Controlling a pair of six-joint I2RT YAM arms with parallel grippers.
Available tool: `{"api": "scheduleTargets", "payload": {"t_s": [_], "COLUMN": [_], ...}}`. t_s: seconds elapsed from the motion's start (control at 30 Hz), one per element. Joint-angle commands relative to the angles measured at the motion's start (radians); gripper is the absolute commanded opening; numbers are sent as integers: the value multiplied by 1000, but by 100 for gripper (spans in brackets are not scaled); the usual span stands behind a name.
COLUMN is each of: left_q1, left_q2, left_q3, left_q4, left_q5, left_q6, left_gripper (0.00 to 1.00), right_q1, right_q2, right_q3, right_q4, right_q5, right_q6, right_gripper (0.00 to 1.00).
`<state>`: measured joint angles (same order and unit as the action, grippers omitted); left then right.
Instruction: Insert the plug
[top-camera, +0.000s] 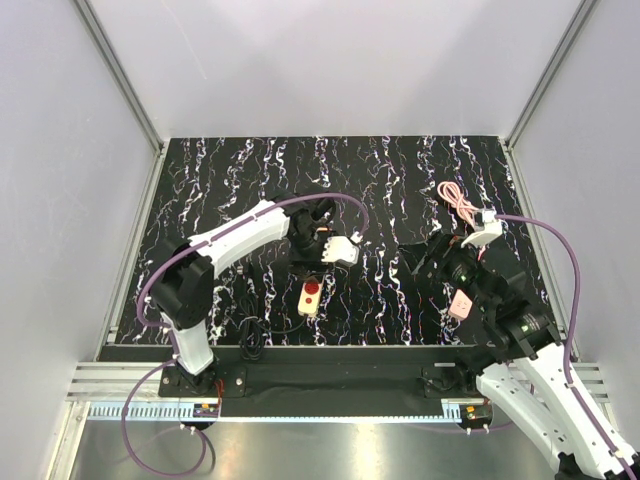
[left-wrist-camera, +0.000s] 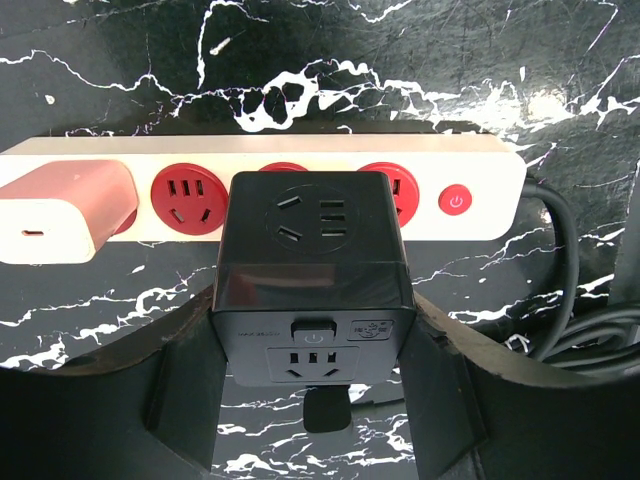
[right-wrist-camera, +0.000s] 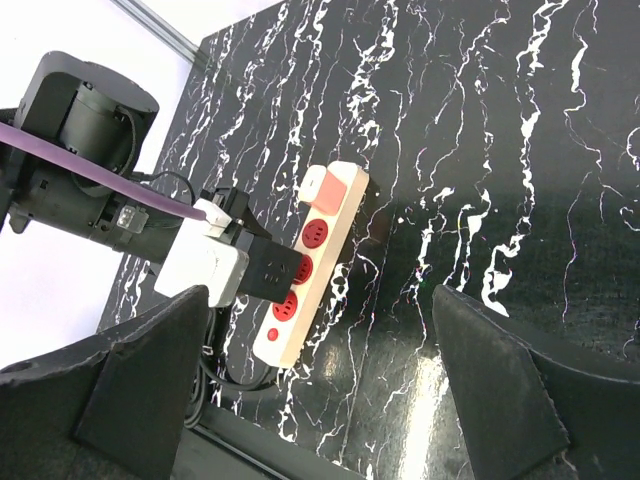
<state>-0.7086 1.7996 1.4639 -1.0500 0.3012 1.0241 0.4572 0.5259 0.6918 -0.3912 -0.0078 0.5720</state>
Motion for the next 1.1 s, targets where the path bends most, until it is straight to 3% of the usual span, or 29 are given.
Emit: {"api": "scheduleTargets", "payload": {"t_s": [0.0,1.07], "left_q1": [-3,-3], "left_q2": [18,47], "left_q3": [52,95], "left_q4": [4,-54], "left_q5": [-25,-14], "left_q6": [27,27], "left_gripper": [0,0], "right_q1": [-3,-3], "right_q2": [3,-1], "right_q3": [28,20], "right_q4": [12,14], "right_q5": [28,32], "right_q6": [-23,-12], "right_gripper": [100,100]}}
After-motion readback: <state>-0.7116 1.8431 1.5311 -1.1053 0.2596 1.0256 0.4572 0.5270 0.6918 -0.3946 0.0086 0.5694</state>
